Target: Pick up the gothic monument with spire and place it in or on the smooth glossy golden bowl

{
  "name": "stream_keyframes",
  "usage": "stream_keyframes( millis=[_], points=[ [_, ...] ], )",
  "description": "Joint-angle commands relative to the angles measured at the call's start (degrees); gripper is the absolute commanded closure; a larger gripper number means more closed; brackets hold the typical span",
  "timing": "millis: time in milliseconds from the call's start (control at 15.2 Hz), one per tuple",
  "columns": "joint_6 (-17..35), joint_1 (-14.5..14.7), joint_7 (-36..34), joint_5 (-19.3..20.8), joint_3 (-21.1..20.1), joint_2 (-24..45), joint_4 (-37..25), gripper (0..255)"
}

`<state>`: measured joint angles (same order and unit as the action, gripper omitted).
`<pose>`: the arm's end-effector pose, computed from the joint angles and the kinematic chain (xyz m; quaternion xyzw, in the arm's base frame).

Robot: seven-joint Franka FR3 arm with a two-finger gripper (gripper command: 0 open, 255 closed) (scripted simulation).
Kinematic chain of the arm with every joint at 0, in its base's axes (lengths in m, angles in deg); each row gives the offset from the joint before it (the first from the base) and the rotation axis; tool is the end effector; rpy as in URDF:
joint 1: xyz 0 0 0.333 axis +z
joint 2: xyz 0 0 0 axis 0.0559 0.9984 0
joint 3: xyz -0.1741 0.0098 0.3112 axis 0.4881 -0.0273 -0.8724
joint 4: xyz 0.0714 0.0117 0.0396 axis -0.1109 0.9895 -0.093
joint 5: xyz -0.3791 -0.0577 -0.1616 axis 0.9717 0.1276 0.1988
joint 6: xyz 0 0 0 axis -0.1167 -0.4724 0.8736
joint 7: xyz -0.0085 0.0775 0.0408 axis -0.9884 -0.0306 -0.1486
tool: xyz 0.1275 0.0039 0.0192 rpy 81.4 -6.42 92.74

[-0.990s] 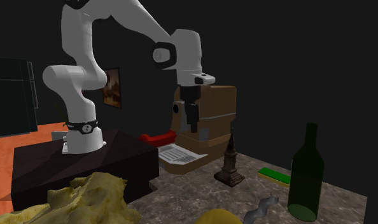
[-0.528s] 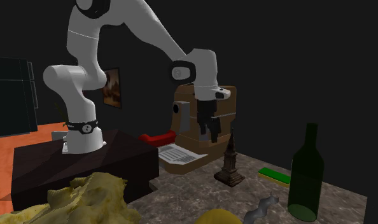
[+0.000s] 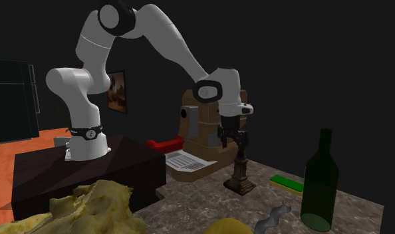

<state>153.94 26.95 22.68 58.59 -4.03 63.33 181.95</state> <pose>0.5345 0.4172 0.1948 -0.7589 -0.6461 -0.0503 0.0644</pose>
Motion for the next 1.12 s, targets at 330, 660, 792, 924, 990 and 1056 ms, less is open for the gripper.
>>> stream_keyframes(
  millis=[330, 660, 792, 924, 990, 1056],
  points=[
    [2.56, 3.29, 2.03, 2.85, -0.08, 8.28, -6.63, 0],
    [4.15, 4.19, 1.71, 3.34, 0.57, 11.53, -8.33, 0],
    [4.15, 4.19, 1.71, 3.34, 0.57, 11.53, -8.33, 0],
    [4.15, 4.19, 1.71, 3.34, 0.57, 11.53, -8.33, 0],
    [4.15, 4.19, 1.71, 3.34, 0.57, 11.53, -8.33, 0],
    [4.15, 4.19, 1.71, 3.34, 0.57, 11.53, -8.33, 0]
  ],
)
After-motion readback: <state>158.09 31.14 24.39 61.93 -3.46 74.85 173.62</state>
